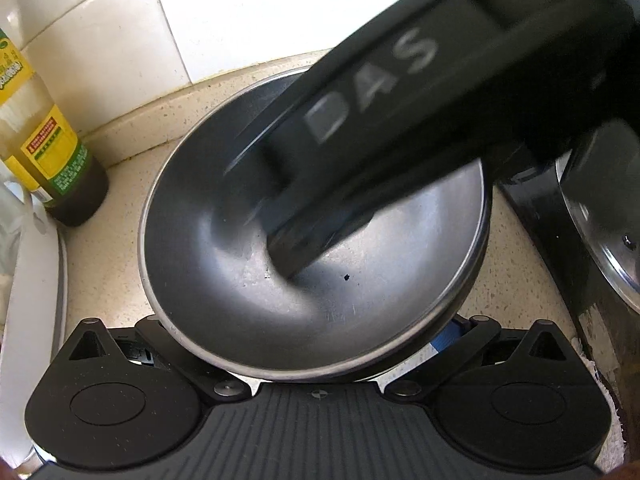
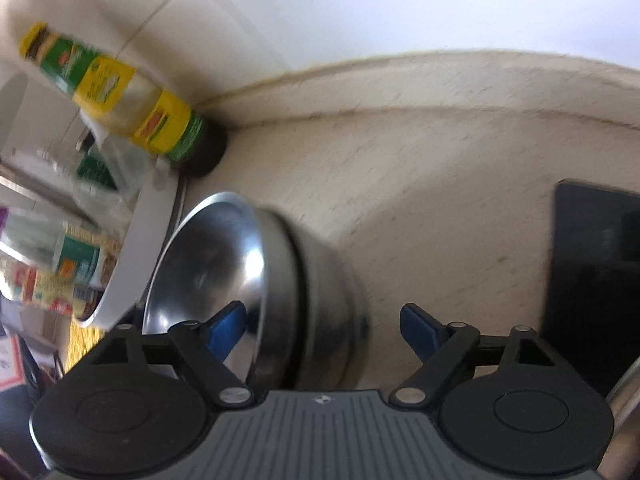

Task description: Organize plates and bowls

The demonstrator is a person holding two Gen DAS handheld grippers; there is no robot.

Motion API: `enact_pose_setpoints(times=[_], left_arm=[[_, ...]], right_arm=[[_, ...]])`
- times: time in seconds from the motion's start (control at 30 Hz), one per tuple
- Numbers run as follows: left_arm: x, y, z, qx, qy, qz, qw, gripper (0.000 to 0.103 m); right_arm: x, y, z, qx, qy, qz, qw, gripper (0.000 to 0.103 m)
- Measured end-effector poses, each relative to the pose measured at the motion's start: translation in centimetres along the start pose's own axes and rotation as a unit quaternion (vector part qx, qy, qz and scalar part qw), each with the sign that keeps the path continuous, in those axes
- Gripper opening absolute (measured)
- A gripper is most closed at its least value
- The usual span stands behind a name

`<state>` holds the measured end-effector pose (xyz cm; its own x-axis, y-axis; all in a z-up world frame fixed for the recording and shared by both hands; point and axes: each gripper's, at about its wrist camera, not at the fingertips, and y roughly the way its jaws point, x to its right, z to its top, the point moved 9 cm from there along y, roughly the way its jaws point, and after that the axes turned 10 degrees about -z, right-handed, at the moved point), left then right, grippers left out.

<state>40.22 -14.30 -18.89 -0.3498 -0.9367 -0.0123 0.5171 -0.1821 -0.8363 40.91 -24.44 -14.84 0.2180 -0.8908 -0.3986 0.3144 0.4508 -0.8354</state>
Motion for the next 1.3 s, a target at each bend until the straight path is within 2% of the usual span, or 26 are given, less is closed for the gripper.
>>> enact_pose_setpoints(times=[0.13,0.23,0.47,0.6,0.73,0.83,0.87,0.93,1.0,1.03,1.13,1.23,1.3], left_arm=[[-0.7,-0.2,0.3,-0.002,-0.007,-0.006,1.0,0.103],[-1.1,-0.1,0.3,-0.002,-0.015,-0.012,0.9998,0.103],[-1.9,0.4,0.4,-0.006,-0.031,-0.028,0.9991,0.103],[-2.1,0.5,0.4,-0.011,-0.033,-0.039,0.9986,0.103],[-2.5,0.5,0.5,-0.009,-0.037,-0.038,0.9986,0.103],[-2.7,0.5,0.6,-0.011,-0.039,-0.036,0.9985,0.103],[-2.8,0.5,0.7,-0.01,-0.039,-0.036,0.9985,0.103],[-3.0,0.5,0.8,-0.008,-0.04,-0.036,0.9985,0.103],[-1.6,-0.2,0.5,-0.007,-0.04,-0.034,0.9986,0.103],[-1.6,-0.2,0.5,-0.007,-0.041,-0.033,0.9986,0.103],[-1.8,0.0,0.4,-0.008,-0.036,-0.035,0.9987,0.103],[-1.9,0.0,0.3,-0.018,-0.034,-0.036,0.9986,0.103],[-1.9,0.2,0.3,-0.009,-0.03,-0.025,0.9992,0.103]], right_arm=[[0.5,-0.2,-0.2,-0.002,0.006,-0.004,1.0,0.096],[-0.3,0.5,-0.8,-0.008,-0.013,0.02,1.0,0.098],[-2.0,0.9,-1.7,-0.008,-0.045,0.038,0.998,0.103],[-1.7,1.1,-1.9,-0.007,0.034,0.11,0.993,0.103],[0.2,1.3,-1.8,-0.018,0.136,0.185,0.973,0.103],[1.3,1.4,-1.8,-0.024,0.195,0.208,0.958,0.103],[1.1,1.2,-1.8,-0.016,0.192,0.205,0.96,0.103],[0.5,0.6,-2.0,0.017,0.141,0.184,0.973,0.103],[0.1,0.5,-1.9,0.048,0.12,0.169,0.977,0.103],[0.1,0.5,-1.8,0.043,0.125,0.167,0.977,0.103],[0.5,0.8,-1.5,-0.009,0.149,0.16,0.976,0.103],[1.2,0.5,-1.4,-0.006,0.117,0.1,0.988,0.074],[1.9,-0.1,-1.2,0.003,0.114,0.086,0.99,0.074]])
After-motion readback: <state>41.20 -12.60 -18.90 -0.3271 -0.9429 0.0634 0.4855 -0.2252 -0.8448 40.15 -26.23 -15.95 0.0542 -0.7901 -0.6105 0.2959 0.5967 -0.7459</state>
